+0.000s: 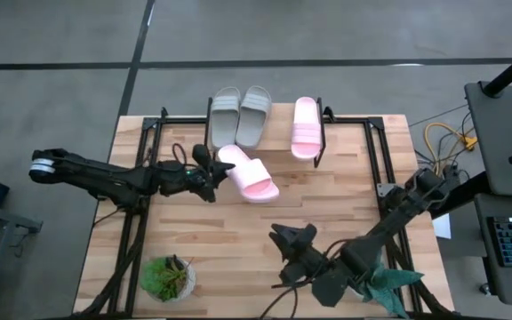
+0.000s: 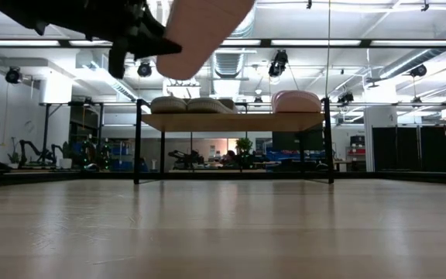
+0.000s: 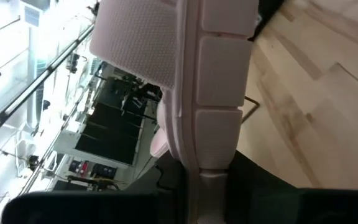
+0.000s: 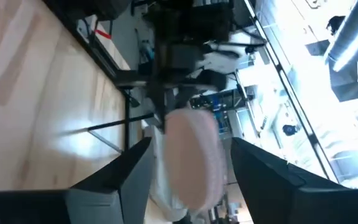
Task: Pick and place slides into the shelf
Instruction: Put the pink slipper onto the shelf
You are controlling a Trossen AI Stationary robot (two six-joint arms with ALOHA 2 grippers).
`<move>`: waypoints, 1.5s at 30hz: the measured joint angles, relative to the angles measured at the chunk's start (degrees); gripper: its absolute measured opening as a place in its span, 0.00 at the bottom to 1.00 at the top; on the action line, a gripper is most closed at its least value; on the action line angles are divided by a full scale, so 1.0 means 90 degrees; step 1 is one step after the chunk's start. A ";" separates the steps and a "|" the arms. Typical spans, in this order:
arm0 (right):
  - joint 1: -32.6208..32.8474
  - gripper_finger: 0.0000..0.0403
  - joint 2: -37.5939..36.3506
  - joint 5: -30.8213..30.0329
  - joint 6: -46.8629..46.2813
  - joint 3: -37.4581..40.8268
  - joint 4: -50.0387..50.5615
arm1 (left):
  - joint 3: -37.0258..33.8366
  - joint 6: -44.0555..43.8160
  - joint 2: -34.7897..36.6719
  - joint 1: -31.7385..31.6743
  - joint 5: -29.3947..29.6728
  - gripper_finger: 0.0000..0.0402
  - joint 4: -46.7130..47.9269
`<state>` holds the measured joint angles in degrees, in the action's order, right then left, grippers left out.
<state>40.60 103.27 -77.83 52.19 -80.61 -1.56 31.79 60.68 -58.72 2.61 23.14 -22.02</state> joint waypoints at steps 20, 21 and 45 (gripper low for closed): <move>-0.1097 0.51 -0.0110 0.0927 -0.3421 -0.1266 0.4787 | 0.0037 0.0514 -0.0852 0.0002 -0.0034 0.11 -0.0901; -0.1128 0.51 -0.0110 0.0962 -0.3415 -0.1266 0.4784 | 0.0040 0.0515 -0.0854 0.0002 -0.0033 0.11 -0.0928; -0.1319 0.07 -0.0110 0.0712 -0.3617 -0.1254 0.4758 | 0.0231 -0.0011 -0.0842 0.0000 0.0079 0.24 -0.1215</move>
<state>28.73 102.28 -71.42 19.63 -91.90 41.26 33.87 60.59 -66.30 2.61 23.85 -32.96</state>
